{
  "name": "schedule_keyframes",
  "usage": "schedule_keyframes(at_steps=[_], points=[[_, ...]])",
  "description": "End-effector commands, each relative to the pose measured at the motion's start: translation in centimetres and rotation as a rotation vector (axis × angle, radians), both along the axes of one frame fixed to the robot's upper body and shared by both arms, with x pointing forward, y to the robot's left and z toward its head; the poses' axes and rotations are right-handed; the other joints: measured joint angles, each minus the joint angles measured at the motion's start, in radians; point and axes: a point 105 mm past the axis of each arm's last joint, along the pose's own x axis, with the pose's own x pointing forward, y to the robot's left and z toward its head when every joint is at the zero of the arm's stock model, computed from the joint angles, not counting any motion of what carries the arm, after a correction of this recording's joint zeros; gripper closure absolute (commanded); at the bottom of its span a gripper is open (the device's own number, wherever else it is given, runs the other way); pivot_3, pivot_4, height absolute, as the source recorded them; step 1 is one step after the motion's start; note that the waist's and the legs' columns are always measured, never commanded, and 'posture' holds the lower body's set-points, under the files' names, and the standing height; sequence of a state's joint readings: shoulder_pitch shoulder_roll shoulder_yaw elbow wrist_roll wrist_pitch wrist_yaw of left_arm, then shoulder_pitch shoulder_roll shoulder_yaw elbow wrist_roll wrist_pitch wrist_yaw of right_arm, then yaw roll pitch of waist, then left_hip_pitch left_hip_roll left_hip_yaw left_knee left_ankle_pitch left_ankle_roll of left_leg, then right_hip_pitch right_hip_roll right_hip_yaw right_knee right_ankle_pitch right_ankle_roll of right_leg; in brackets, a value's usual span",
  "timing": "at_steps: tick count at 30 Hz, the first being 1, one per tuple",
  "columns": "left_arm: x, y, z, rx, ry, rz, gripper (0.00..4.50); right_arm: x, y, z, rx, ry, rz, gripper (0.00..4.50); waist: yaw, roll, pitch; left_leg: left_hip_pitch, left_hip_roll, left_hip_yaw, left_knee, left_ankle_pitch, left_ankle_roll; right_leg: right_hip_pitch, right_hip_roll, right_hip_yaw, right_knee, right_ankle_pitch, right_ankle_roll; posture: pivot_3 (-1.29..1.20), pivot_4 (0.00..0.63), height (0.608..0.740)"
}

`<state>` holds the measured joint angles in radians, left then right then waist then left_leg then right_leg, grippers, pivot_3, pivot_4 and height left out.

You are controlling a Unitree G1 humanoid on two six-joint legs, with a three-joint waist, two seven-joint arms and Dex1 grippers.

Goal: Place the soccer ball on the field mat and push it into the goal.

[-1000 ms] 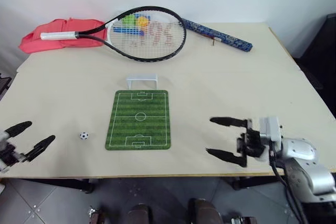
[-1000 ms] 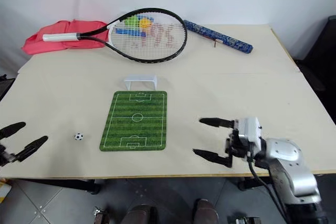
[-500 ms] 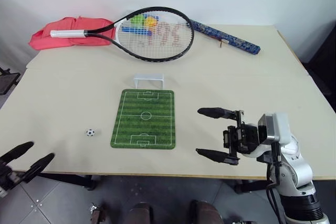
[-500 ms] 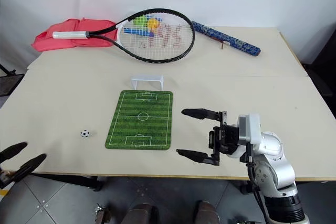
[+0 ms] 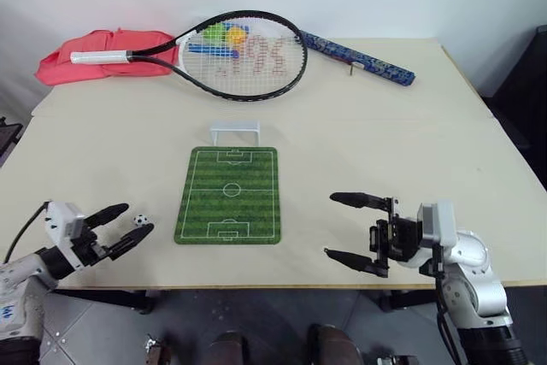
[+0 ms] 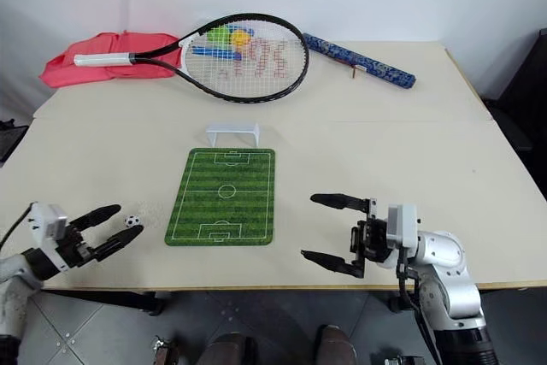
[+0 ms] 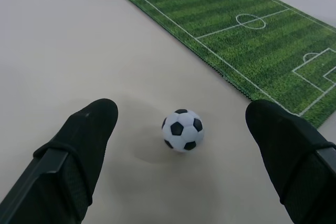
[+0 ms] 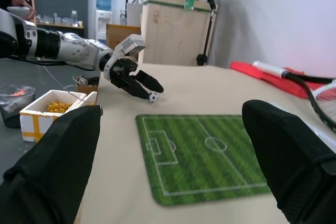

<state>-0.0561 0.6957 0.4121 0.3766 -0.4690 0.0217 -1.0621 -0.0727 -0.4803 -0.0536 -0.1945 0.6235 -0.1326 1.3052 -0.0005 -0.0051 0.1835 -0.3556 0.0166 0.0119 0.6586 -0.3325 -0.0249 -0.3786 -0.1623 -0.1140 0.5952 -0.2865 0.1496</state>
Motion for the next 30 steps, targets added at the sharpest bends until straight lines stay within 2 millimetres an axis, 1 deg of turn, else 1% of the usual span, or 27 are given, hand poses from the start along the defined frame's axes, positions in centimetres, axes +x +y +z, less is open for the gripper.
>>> schedule_keyframes(at_steps=[1,6,9,10,11,12,15,17,19,20,23,25,27,30], points=[[0.2,0.5,-0.1,0.007,-0.002,0.017,0.94,-0.4,-0.4,0.8,0.018,-0.058,-0.026,0.00,-0.001,0.000,0.000,0.000,0.000,0.000,0.000,0.000,0.000,0.000,0.000,0.000,0.000,0.000,0.000,0.00,0.150,0.740],[0.3,0.4,-0.5,0.012,0.016,0.000,2.53,-0.7,-0.7,0.3,0.019,-0.054,-0.040,0.00,0.000,0.000,0.000,0.001,0.000,0.001,0.001,0.000,0.000,0.000,0.000,0.001,0.001,0.000,0.000,0.00,0.150,0.740],[0.4,0.1,-0.3,0.023,0.002,-0.021,3.45,-0.7,-1.4,-0.4,0.017,-0.053,-0.060,0.00,0.000,0.000,0.000,0.001,0.000,0.001,0.001,-0.001,0.000,0.000,0.000,0.001,0.001,0.000,0.000,0.00,0.150,0.740],[0.4,0.0,-0.1,0.027,-0.004,-0.030,3.62,-0.7,-1.6,-0.5,0.016,-0.054,-0.064,0.00,0.000,0.000,0.000,0.001,0.000,0.001,0.001,-0.001,0.000,0.000,0.000,0.001,0.001,0.000,0.000,0.00,0.150,0.740],[0.5,-0.3,0.4,0.024,-0.021,-0.049,3.62,-0.7,-1.9,-0.6,0.015,-0.056,-0.072,0.00,0.001,0.000,0.000,0.001,0.000,0.001,0.001,-0.001,0.000,0.000,0.000,0.001,0.001,0.000,0.000,0.00,0.150,0.740],[0.7,-0.8,1.4,0.018,-0.053,-0.075,3.62,-0.7,-2.3,-0.8,0.013,-0.057,-0.080,0.00,0.002,0.000,0.000,0.001,0.000,0.001,0.002,-0.001,0.000,0.000,0.000,0.001,0.001,0.000,0.000,0.00,0.150,0.740],[0.8,-3.5,5.0,0.005,-0.133,-0.235,3.62,-1.2,-3.4,-1.0,0.018,-0.077,-0.087,0.00,0.008,0.000,0.000,0.000,0.000,0.000,0.003,-0.001,0.001,0.001,0.000,0.001,0.001,0.000,0.000,0.00,0.150,0.740],[0.6,-5.5,6.0,0.036,-0.144,-0.346,3.62,-1.5,-3.8,-1.2,0.018,-0.083,-0.085,0.00,0.010,0.000,0.000,0.000,0.000,0.000,0.004,-0.002,0.001,0.001,0.000,0.001,0.001,0.000,0.000,0.00,0.150,0.740],[0.5,-7.5,6.4,0.086,-0.140,-0.454,3.62,-1.7,-4.1,-1.3,0.020,-0.084,-0.086,0.00,0.011,0.001,0.000,0.000,0.000,0.000,0.004,-0.002,0.001,0.001,0.000,0.002,0.001,0.000,0.000,0.00,0.150,0.740],[0.6,-8.9,6.5,0.113,-0.146,-0.517,3.62,-1.8,-4.4,-1.6,0.019,-0.076,-0.093,0.00,0.011,0.002,0.000,0.001,0.000,0.001,0.004,-0.002,0.001,0.001,0.000,0.002,0.001,0.000,0.001,0.00,0.150,0.740],[0.7,-12.3,6.5,0.162,-0.162,-0.661,3.62,-2.4,-5.3,-2.5,-0.004,-0.048,-0.106,0.00,0.015,0.003,0.000,0.001,0.000,0.002,0.004,-0.002,0.001,0.002,0.000,0.003,0.001,0.000,0.001,0.00,0.150,0.740],[0.5,-13.8,5.5,0.194,-0.131,-0.734,3.62,-2.6,-5.9,-3.0,-0.028,-0.042,-0.114,0.00,0.018,0.003,0.000,0.001,0.000,0.002,0.004,-0.002,0.001,0.001,0.000,0.003,0.001,0.000,0.001,0.00,0.150,0.740],[0.5,-14.7,4.0,0.232,-0.089,-0.770,3.62,-2.7,-6.5,-3.3,-0.047,-0.041,-0.118,0.00,0.015,0.003,0.000,0.001,0.000,0.003,0.004,-0.002,0.001,0.001,0.000,0.004,0.001,0.000,0.001,0.00,0.150,0.740],[0.4,-15.0,2.4,0.283,-0.067,-0.812,3.62,-3.0,-6.8,-3.5,-0.062,-0.041,-0.102,0.00,0.009,0.003,0.000,0.002,0.000,0.004,0.004,-0.002,0.001,0.001,0.001,0.004,0.001,0.000,0.001,0.00,0.150,0.740]])
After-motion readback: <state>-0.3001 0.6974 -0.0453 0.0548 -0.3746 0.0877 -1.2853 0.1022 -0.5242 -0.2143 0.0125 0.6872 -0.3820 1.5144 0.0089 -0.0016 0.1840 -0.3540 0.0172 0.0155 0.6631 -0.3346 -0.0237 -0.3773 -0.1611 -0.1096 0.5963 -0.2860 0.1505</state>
